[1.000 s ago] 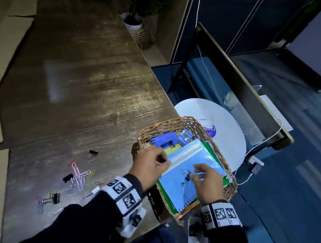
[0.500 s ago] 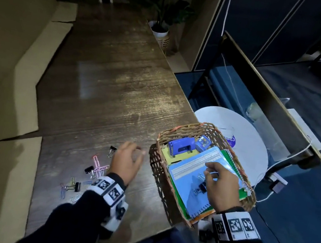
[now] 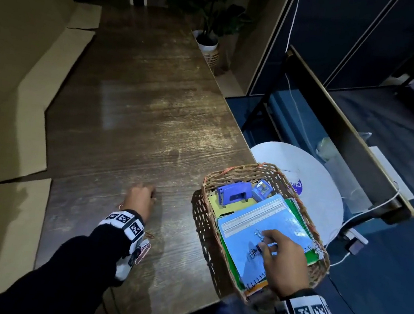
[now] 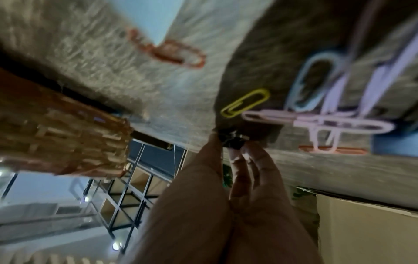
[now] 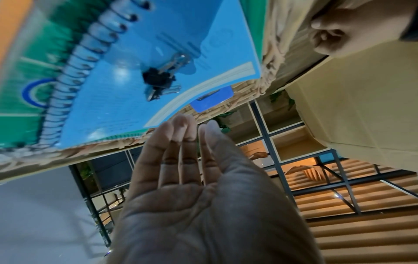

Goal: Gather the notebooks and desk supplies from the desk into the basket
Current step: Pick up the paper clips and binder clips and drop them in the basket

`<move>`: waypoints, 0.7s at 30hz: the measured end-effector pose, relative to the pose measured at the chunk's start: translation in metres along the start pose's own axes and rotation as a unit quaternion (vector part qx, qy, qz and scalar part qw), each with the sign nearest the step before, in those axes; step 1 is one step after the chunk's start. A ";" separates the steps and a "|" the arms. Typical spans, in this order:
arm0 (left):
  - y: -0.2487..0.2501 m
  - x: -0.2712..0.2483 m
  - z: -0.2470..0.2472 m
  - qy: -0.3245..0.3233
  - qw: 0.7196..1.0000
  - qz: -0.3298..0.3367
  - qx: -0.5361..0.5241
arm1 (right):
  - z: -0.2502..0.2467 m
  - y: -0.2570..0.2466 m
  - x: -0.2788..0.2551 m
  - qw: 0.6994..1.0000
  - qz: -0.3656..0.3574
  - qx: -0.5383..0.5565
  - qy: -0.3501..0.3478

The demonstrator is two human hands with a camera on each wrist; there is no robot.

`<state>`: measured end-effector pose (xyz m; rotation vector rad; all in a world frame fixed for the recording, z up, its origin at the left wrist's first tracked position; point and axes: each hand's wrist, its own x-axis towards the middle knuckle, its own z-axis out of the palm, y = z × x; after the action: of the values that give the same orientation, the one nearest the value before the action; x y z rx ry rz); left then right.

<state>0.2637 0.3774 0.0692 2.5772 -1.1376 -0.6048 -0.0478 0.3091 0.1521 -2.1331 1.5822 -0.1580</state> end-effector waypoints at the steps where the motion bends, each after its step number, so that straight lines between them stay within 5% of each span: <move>1: 0.009 -0.007 -0.005 0.009 0.999 0.006 -0.030 | -0.001 0.003 -0.001 1.000 0.010 0.003 -0.002; 4: 0.056 -0.049 -0.018 0.038 0.985 0.088 -0.144 | 0.000 0.010 -0.003 0.999 0.035 0.003 -0.010; 9: 0.131 -0.102 0.013 -0.088 0.946 0.260 -0.173 | 0.000 0.017 -0.002 0.998 0.059 0.001 -0.014; 13: 0.138 -0.102 0.035 -0.134 0.949 0.264 -0.111 | -0.008 0.014 0.000 0.998 0.062 0.004 0.004; 16: 0.110 -0.112 0.024 -0.085 0.949 0.286 -0.106 | -0.008 -0.001 -0.002 0.999 0.033 0.022 0.019; 21: -0.001 -0.140 0.004 -0.014 0.979 0.167 -0.115 | 0.040 -0.073 -0.002 0.987 -0.144 0.054 -0.041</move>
<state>0.1780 0.4828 0.1030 2.1284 -1.3800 -0.6497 0.0301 0.3396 0.1491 -2.2426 1.1850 -0.2403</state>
